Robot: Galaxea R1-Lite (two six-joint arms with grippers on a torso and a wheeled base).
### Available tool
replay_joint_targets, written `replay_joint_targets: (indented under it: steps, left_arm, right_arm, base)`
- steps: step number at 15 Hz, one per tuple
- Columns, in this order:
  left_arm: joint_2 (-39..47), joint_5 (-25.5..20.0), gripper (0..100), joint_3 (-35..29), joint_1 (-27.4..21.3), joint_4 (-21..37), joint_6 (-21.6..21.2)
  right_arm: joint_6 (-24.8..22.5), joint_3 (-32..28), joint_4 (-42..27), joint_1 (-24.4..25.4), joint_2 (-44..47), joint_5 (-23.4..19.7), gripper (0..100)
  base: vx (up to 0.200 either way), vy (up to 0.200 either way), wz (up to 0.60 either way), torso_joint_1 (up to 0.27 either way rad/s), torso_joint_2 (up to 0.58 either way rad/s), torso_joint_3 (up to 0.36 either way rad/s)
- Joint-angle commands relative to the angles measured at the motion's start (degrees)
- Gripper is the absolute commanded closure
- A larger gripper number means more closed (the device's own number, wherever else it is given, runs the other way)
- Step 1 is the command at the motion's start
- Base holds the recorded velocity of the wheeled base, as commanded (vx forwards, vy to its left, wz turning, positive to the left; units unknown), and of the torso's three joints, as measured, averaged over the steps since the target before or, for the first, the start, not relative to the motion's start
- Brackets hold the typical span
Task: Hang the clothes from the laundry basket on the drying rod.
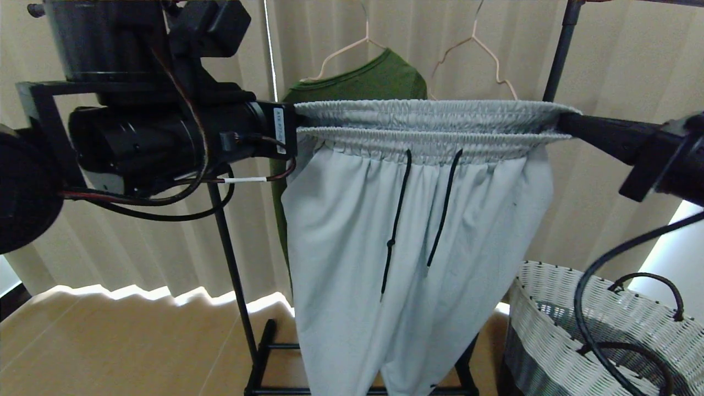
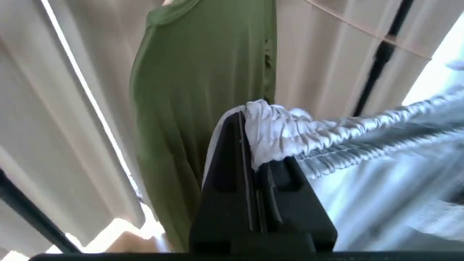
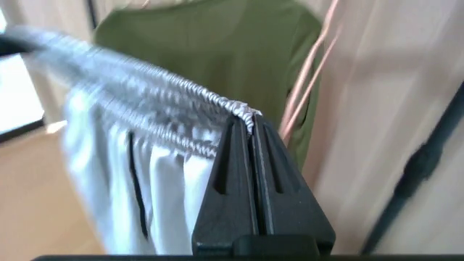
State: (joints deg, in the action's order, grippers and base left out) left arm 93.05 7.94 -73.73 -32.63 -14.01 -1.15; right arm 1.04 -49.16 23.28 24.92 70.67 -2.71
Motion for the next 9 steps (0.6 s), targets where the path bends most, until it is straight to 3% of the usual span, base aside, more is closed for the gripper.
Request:
replay_joint_targets:
  steps: [1,5,9]
  left_arm:
    - [2.9,0.1,100,-0.7,1.3,-0.4,-0.4]
    - [6.4,0.2,100,-1.7,1.3,-4.3,-0.3]
    - [5.7,0.2,100,-0.5,1.3,-4.2,-0.6]
  right_arm:
    - [-0.7,3.3,-4.0,3.4,-8.7,-0.2,100]
    - [-0.8,5.3,-7.9,5.3,-11.3,-4.6,100]
    - [-2.4,5.3,-8.2,2.9,-9.4,-4.9,100]
  base:
    - [0.000,0.000,0.00,0.000,0.00,0.000]
    - [0.000,0.000,0.00,0.000,0.00,0.000]
    - [0.000,0.000,0.00,0.000,0.00,0.000]
